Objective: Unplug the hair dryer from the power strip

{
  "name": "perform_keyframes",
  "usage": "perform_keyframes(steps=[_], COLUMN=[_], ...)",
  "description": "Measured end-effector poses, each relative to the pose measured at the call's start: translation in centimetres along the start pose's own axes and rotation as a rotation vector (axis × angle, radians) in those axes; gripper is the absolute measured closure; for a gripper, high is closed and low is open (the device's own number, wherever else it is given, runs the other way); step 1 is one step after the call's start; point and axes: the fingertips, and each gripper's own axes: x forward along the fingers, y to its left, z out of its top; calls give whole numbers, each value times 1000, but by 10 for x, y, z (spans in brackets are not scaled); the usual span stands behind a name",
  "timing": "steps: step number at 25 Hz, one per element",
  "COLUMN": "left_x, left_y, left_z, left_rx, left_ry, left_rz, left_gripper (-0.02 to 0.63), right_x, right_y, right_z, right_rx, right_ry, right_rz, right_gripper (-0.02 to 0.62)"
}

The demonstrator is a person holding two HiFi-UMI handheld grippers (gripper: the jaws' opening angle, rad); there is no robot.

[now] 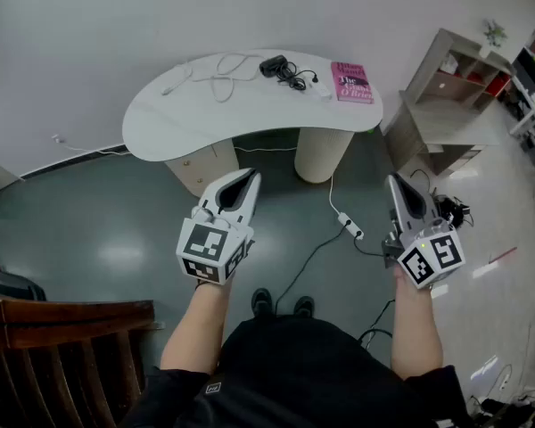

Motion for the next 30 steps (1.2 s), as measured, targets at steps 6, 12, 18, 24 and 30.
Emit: perform_keyframes(steps=[6,12,18,24,30], left_x=[0,-7,-17,-31,-22], left_y=[1,5,23,54,66], left_z=[-2,-8,-8,-4,-6], left_rx=[2,-13,-15,-38,10], left_ry=[9,31,23,-19,-34], left_rz=[0,-48,-83,-92,-106], left_gripper=[584,592,594,594,594], right_x=[-4,0,17,33,41], right_y=[-1,6,21,55,59], right_z=[1,-3,-6,-5,-9], right_rx=[-3,10,38,6,17], right_ry=[1,8,8,12,24], right_rz=[-17,-26,-27,-10,-18], right_gripper=[561,561,561,560,560])
